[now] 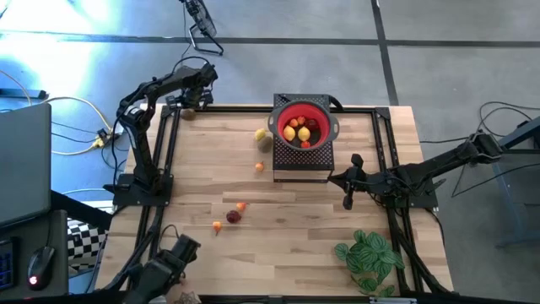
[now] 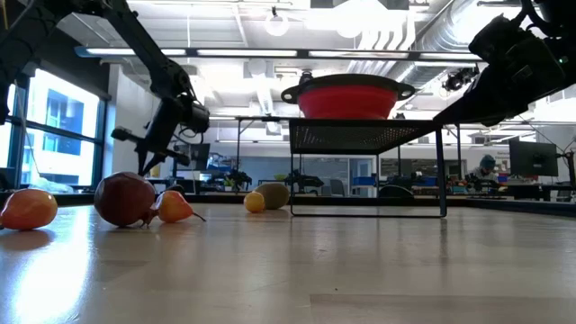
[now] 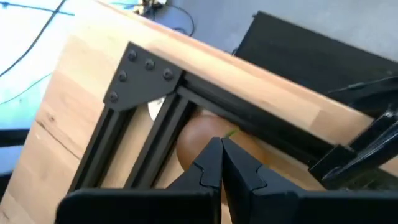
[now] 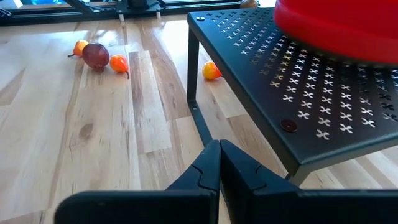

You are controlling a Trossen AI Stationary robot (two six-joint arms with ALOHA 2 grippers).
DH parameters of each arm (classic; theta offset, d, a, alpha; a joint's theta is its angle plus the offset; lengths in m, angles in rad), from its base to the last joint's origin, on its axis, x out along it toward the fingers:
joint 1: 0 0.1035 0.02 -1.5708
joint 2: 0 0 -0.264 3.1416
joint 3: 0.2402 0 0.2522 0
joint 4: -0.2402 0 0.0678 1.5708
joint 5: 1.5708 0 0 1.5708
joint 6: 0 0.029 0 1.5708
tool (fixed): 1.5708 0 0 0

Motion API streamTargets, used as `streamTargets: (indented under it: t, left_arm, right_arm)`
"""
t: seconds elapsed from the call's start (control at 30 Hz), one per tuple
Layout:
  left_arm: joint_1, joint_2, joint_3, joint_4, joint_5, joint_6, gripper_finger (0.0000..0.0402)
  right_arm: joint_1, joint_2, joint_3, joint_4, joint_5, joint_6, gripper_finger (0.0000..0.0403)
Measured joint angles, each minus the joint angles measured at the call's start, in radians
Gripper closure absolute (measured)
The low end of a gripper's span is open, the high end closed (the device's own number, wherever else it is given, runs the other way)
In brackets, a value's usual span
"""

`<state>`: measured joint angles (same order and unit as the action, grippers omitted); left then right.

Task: Pick & Place Fruit
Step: Put the left brown kiwi into the red strainer bowl on the shelf

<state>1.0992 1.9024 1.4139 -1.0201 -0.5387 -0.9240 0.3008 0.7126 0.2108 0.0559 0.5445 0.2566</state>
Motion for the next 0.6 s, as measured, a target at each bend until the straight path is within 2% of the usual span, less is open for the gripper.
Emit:
streamTargets:
  t: [0.37,0.47,0.6]
  left_arm:
    - [0.0,-0.001,-0.01,0.041,-0.043,-0.023,0.0401]
    - [0.0,-0.001,-0.013,0.031,0.015,-0.026,0.0401]
    - [0.0,-0.001,-0.077,0.047,0.093,-0.073,0.0401]
  right_arm:
    - [0.0,0.0,0.0,0.0,-0.004,0.01,0.0401]
    - [0.0,0.0,0.0,0.0,-0.004,0.009,0.0401]
    - [0.0,0.0,0.0,0.0,-0.004,0.008,0.0401]
